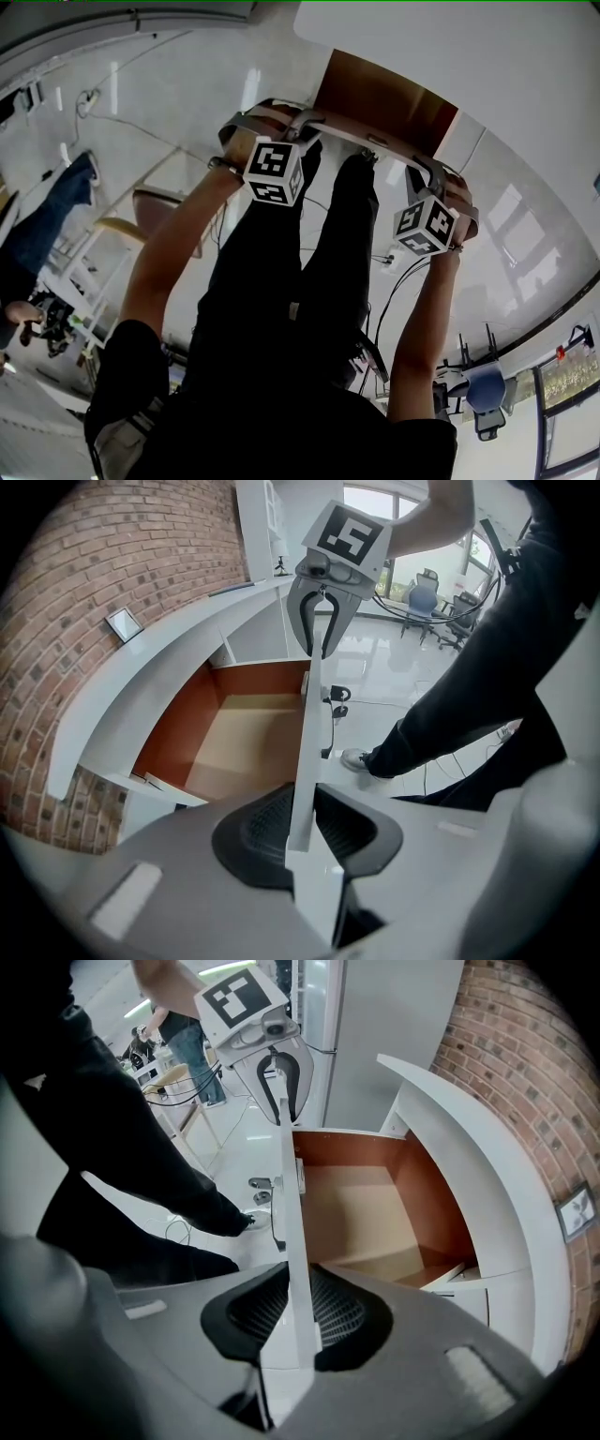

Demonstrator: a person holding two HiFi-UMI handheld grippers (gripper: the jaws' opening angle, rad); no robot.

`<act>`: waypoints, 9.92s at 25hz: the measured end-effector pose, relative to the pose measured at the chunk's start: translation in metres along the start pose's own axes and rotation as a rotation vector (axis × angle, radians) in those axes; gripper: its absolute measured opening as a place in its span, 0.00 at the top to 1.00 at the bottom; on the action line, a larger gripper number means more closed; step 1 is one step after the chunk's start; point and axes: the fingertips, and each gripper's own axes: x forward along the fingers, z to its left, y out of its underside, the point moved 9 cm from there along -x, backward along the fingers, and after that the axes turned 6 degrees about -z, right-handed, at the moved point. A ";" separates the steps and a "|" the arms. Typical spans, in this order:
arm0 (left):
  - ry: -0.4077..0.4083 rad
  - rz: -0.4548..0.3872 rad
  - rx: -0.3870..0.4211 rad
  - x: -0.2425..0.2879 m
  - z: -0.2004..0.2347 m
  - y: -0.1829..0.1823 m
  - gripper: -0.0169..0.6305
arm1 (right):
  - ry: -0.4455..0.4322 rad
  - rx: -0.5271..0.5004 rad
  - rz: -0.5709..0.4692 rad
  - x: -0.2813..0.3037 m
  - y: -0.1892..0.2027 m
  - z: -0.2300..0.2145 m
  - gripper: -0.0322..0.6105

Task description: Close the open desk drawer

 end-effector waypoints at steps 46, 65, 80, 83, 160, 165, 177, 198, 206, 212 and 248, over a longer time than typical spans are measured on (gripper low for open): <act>-0.120 0.044 0.008 0.015 0.058 0.010 0.82 | 0.092 0.010 0.000 0.022 -0.012 -0.053 0.83; -0.157 0.046 0.004 0.020 0.082 0.002 0.81 | 0.139 0.020 -0.006 0.021 -0.008 -0.080 0.81; -0.227 0.054 0.009 0.019 0.098 -0.003 0.79 | 0.242 0.026 -0.019 0.018 -0.009 -0.092 0.79; -0.248 0.054 0.009 0.019 0.101 -0.004 0.79 | 0.274 0.029 -0.021 0.018 -0.008 -0.094 0.79; -0.576 -0.637 -0.563 -0.091 0.060 -0.019 0.95 | 0.195 1.902 -1.452 0.119 0.026 -0.062 0.87; -0.596 -0.645 -0.572 -0.090 0.061 -0.015 0.95 | 0.184 1.896 -1.494 0.126 0.023 -0.081 0.88; -0.628 -0.687 -0.564 -0.060 0.069 -0.013 0.95 | 0.162 1.868 -1.568 0.154 0.028 -0.110 0.88; -0.631 -0.726 -0.641 -0.076 0.049 -0.026 0.95 | 0.152 1.935 -1.469 0.141 0.019 -0.094 0.84; -0.647 -0.793 -0.689 -0.137 0.057 -0.060 0.95 | 0.210 1.818 -1.260 0.062 0.017 -0.071 0.94; -0.667 -0.828 -0.720 -0.189 0.077 -0.086 0.95 | 0.206 1.572 -1.087 -0.026 -0.003 -0.073 0.95; -0.878 -1.004 -0.553 -0.353 0.069 -0.187 0.95 | 0.761 0.790 -1.080 -0.338 -0.136 -0.058 0.95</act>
